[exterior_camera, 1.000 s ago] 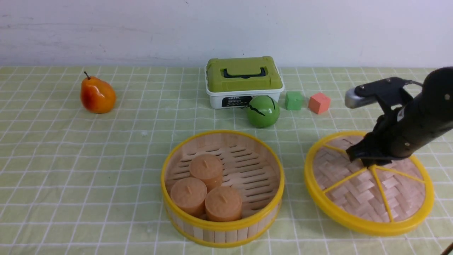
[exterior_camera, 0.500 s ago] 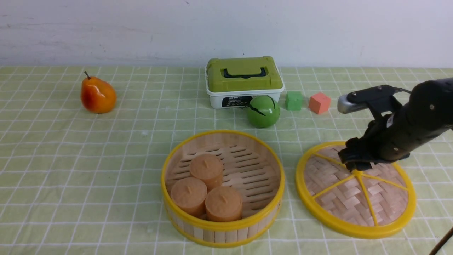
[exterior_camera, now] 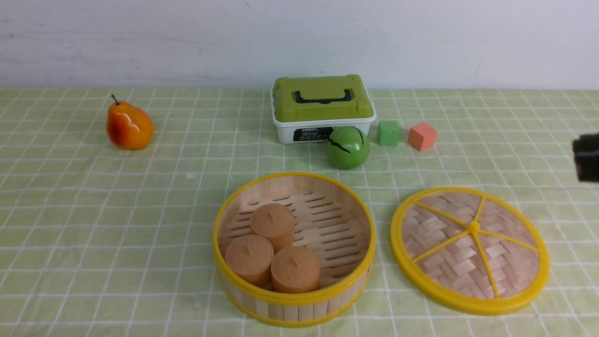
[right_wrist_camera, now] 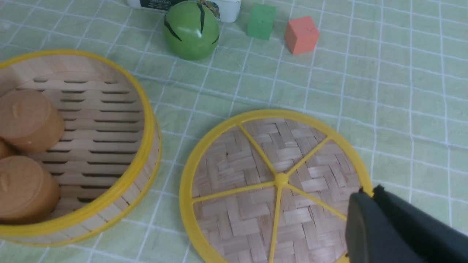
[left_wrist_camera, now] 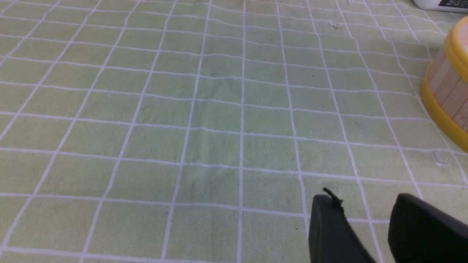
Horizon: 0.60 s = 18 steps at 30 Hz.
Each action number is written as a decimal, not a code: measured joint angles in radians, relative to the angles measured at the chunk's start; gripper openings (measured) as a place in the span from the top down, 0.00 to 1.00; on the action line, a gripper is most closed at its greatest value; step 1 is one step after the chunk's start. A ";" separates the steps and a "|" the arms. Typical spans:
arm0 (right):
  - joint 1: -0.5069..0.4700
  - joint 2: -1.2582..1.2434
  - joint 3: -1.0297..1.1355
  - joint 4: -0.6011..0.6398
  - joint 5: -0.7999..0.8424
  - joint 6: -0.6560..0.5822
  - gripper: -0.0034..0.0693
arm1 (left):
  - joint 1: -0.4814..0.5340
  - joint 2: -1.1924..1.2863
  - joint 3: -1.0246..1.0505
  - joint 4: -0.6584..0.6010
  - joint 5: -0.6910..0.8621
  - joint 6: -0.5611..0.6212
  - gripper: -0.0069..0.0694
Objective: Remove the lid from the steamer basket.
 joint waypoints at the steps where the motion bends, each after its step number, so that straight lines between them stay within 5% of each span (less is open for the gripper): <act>1: 0.000 -0.018 0.018 0.000 0.001 0.000 0.98 | 0.000 0.000 0.000 0.000 0.000 0.000 0.60; 18: 0.000 -0.383 0.185 -0.004 0.099 0.000 0.98 | 0.000 0.000 0.000 0.000 0.000 0.000 0.60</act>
